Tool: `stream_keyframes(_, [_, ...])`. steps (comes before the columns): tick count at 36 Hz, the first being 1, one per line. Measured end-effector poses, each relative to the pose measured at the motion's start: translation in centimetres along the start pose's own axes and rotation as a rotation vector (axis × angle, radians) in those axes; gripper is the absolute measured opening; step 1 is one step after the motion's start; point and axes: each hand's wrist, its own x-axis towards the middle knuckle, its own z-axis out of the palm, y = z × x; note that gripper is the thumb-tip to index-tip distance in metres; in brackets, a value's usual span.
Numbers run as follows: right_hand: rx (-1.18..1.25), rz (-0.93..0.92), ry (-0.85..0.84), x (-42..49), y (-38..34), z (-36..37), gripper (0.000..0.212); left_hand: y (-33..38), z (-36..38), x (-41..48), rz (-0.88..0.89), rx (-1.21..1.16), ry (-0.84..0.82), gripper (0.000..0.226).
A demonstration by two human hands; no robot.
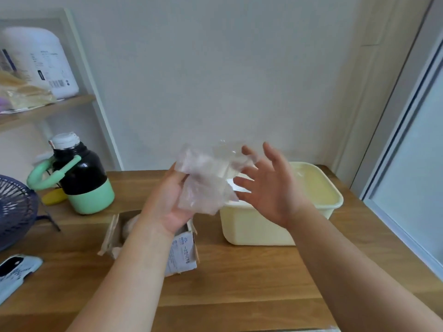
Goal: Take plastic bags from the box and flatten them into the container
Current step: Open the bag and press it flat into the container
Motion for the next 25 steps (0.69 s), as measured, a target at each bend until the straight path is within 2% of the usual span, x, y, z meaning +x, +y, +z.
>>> stream_keyframes(2, [-0.040, 0.009, 0.018, 0.0, 0.2, -0.7, 0.083, -0.3, 0.5, 0.3, 0.007, -0.068, -0.035, 0.027])
stream_keyframes(4, [-0.154, 0.059, 0.059, -0.2, 0.3, -1.3, 0.104, -0.7, 0.8, 0.9, 0.001, -0.126, -0.117, 0.029])
stream_keyframes(6, [-0.237, 0.125, 0.087, -0.4, 0.3, -1.4, 0.108, -1.0, 1.5, 0.9, -0.008, -0.141, -0.154, 0.053])
stream_keyframes(7, [-0.240, 0.139, 0.077, -0.4, 0.3, -1.7, 0.097, -1.1, 2.0, 0.9, 0.005, -0.124, -0.154, 0.062])
stream_keyframes(8, [-0.221, 0.134, 0.053, -0.4, 0.2, -1.8, 0.073, -1.3, 2.3, 1.0, 0.042, -0.111, -0.143, 0.062])
stream_keyframes(10, [-0.182, 0.083, 0.058, -0.7, -0.3, -1.7, 0.025, -1.6, 2.7, 1.1, 0.072, -0.143, -0.106, 0.042])
stream_keyframes(11, [-0.188, 0.058, 0.089, -0.6, -0.4, -1.8, 0.009, -1.6, 2.9, 1.1, 0.064, -0.151, -0.067, 0.035])
stream_keyframes(12, [-0.199, 0.030, 0.144, -0.6, -0.6, -1.8, 0.006, -1.7, 2.6, 1.4, 0.052, -0.102, -0.066, 0.029])
stream_keyframes(14, [-0.206, -0.030, 0.244, -0.3, -1.0, -2.0, 0.016, -2.1, 2.1, 1.9, 0.031, 0.031, -0.055, 0.015])
stream_keyframes(15, [-0.220, -0.063, 0.283, -0.1, -1.1, -2.2, 0.015, -2.0, 2.1, 1.9, 0.007, 0.087, -0.027, 0.012])
stream_keyframes(16, [-0.256, -0.088, 0.318, 0.1, -1.2, -2.5, 0.011, -2.0, 1.9, 1.9, -0.009, 0.098, -0.022, 0.018])
stream_keyframes(19, [-0.310, -0.132, 0.353, 0.3, -1.5, -3.1, 0.007, -1.7, 2.3, 1.4, -0.023, 0.072, -0.013, 0.066])
stream_keyframes(21, [-0.291, -0.127, 0.327, 0.5, -1.5, -3.3, 0.016, -1.5, 3.1, 0.8, 0.047, 0.221, -0.071, 0.088])
stream_keyframes(23, [-0.264, -0.111, 0.291, 0.4, -1.7, -3.1, 0.022, -1.8, 3.8, 1.0, 0.053, 0.452, -0.043, 0.126])
stream_keyframes(24, [-0.262, -0.106, 0.278, 0.4, -1.8, -3.2, 0.021, -2.1, 4.0, 1.3, 0.055, 0.545, -0.007, 0.127])
stream_keyframes(25, [-0.262, -0.101, 0.269, 0.3, -1.9, -3.2, 0.019, -2.4, 4.2, 1.6, 0.080, 0.613, 0.044, 0.114])
